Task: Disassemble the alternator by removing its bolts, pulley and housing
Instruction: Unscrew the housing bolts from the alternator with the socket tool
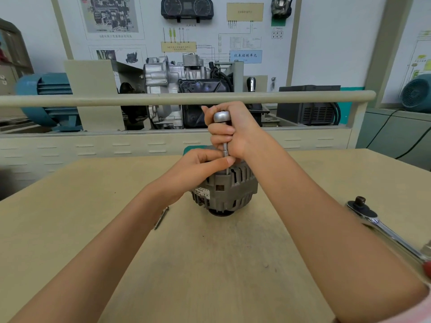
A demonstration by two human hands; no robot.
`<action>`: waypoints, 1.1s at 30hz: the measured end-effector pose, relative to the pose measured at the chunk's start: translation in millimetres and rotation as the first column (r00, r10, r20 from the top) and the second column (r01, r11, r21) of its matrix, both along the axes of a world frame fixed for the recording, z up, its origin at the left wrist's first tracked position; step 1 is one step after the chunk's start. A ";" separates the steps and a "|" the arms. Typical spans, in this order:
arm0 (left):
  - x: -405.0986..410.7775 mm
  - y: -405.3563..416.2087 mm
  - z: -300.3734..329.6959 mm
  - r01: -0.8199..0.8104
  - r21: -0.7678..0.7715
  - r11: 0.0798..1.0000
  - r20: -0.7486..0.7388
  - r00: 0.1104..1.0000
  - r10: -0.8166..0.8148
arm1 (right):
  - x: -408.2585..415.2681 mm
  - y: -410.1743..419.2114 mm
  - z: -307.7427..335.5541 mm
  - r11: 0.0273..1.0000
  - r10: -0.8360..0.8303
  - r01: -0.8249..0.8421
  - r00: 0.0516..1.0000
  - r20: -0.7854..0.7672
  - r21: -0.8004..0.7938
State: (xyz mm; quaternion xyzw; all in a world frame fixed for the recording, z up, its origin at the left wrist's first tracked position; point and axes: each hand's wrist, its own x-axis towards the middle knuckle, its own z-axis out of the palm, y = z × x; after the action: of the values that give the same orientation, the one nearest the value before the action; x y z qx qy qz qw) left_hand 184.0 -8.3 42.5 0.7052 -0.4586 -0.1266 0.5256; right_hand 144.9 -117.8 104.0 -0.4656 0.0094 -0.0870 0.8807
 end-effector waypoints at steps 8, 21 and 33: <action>0.3 -2.7 -4.9 -0.013 -0.072 0.997 0.066 0.998 0.018 | 4.1 25.6 -8.5 0.692 -0.722 0.707 0.672 0.165 0.147; -0.1 2.8 -2.7 0.082 -0.060 0.995 0.015 0.997 -0.081 | -2.8 0.3 2.4 0.992 0.121 -0.121 0.992 -0.023 -0.037; 1.0 -2.0 -4.4 0.053 -0.056 0.997 0.018 0.998 -0.052 | 1.1 15.3 6.3 0.938 -0.334 0.328 0.942 -0.042 -0.112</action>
State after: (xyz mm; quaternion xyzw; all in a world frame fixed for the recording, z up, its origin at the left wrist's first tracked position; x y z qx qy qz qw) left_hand 185.1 -10.3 38.0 0.6786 -0.4848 -0.1216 0.5381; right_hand 146.0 -102.5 110.4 -0.5046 0.1098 -0.2202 0.8276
